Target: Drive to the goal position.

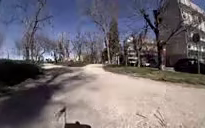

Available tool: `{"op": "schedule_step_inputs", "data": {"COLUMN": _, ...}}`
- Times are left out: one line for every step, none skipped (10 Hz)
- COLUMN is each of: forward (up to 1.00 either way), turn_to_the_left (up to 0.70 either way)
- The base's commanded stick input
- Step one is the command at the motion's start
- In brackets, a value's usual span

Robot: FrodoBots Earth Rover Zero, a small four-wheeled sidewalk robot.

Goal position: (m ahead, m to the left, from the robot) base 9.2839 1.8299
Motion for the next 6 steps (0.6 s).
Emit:
{"op": "schedule_step_inputs", "data": {"forward": 1.0, "turn_to_the_left": 0.0}}
{"op": "schedule_step_inputs", "data": {"forward": 1.0, "turn_to_the_left": 0.0}}
{"op": "schedule_step_inputs", "data": {"forward": 1.0, "turn_to_the_left": 0.0}}
{"op": "schedule_step_inputs", "data": {"forward": 1.0, "turn_to_the_left": 0.0}}
{"op": "schedule_step_inputs", "data": {"forward": 1.0, "turn_to_the_left": 0.0}}
{"op": "schedule_step_inputs", "data": {"forward": 1.0, "turn_to_the_left": 0.0}}
